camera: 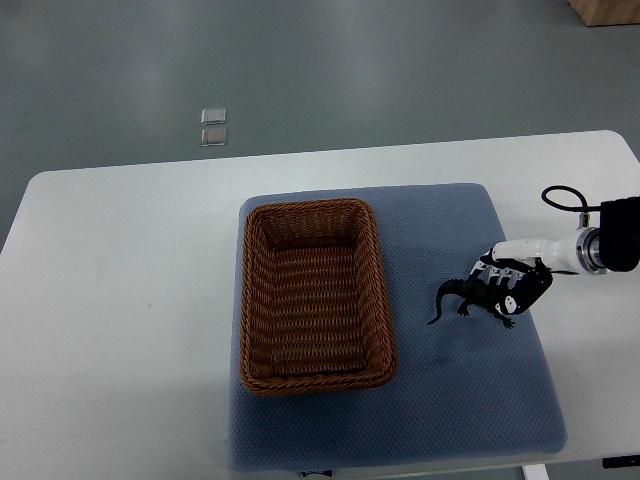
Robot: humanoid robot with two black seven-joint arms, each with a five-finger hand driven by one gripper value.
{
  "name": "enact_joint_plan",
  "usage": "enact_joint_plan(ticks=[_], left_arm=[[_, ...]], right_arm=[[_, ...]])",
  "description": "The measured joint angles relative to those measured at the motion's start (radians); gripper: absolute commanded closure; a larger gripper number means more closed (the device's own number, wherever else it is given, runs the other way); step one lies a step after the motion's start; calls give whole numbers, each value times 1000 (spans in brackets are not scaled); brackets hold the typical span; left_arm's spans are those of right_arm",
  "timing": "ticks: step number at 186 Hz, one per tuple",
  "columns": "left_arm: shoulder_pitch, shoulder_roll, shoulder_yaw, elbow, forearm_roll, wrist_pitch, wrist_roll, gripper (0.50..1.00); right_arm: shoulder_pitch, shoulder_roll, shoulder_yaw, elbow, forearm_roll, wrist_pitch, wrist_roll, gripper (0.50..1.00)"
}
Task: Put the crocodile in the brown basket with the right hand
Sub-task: 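Lift the crocodile with the right hand and carry it toward the basket, then lower the crocodile into the wicker basket and open the right hand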
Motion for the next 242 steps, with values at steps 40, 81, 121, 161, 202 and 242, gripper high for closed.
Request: enact_joint_plan(ticks=[40, 81, 121, 161, 202, 242], left_arm=[[-1, 0, 0, -2, 1, 0, 0, 500], [-1, 0, 0, -2, 2, -1, 0, 500], [0, 0, 0, -2, 2, -1, 0, 500], [-1, 0, 0, -4, 2, -1, 0, 500], [-1, 0, 0, -4, 3, -1, 0, 500], [-1, 0, 0, -3, 3, -1, 0, 500]], right_arm=[[48, -22, 2, 2, 2, 28, 1, 1000], [143, -35, 2, 2, 6, 74, 1, 1000], [296, -38, 2, 2, 9, 155, -3, 1000], [427, 3, 0, -1, 11, 198, -12, 993], [490, 141, -14, -70, 10, 201, -14, 991], [500, 357, -31, -206, 7, 198, -15, 991]])
